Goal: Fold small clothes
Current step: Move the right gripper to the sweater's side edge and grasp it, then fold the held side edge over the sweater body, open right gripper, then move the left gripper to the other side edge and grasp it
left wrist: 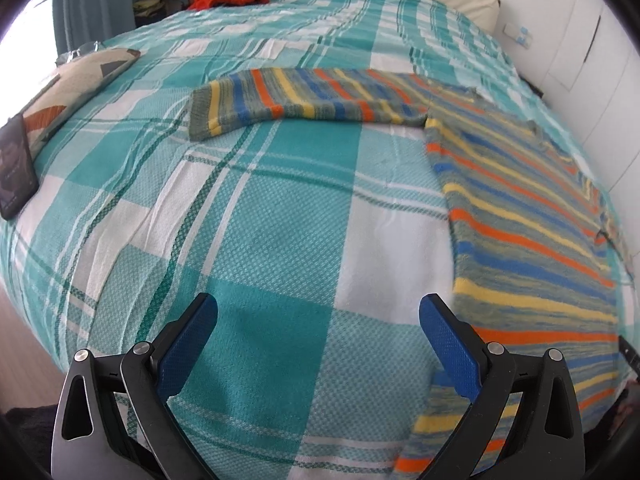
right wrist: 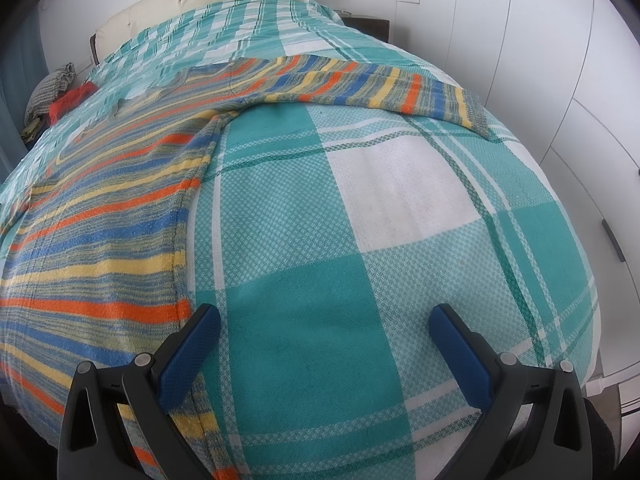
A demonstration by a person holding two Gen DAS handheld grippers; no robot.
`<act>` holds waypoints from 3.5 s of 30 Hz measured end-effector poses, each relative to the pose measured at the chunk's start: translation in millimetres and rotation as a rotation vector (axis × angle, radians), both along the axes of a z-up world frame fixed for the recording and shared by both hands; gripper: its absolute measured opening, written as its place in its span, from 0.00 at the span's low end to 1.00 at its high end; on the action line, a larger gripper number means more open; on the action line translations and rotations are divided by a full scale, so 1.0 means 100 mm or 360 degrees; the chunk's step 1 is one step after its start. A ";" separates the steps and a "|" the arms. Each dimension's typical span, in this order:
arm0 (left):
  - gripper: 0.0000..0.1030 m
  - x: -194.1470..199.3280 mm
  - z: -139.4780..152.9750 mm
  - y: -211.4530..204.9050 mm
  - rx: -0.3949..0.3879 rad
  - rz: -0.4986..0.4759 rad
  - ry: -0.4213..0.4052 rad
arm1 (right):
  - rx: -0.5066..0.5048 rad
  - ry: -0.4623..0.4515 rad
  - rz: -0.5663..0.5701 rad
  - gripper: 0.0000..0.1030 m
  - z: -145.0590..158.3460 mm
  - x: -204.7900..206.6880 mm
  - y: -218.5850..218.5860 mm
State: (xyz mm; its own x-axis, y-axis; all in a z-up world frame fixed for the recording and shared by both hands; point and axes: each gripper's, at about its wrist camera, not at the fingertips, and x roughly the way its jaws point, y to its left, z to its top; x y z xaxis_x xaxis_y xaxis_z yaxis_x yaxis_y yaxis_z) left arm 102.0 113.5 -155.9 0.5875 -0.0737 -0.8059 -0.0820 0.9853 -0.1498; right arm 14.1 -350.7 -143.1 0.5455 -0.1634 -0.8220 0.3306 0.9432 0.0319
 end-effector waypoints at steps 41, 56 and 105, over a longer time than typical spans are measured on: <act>0.99 0.21 -0.18 -0.03 0.0093 0.0141 0.0151 | 0.0689 -0.0380 0.0305 0.04 1.85 2.25 -1.00; 0.99 0.18 -0.18 0.07 0.0066 0.0141 0.0166 | 0.0934 -0.0112 0.0762 0.52 1.21 3.07 0.63; 0.99 -0.14 0.18 0.29 -0.0153 0.0319 -0.0055 | 0.0263 -0.0313 0.0330 0.64 0.82 -0.62 0.83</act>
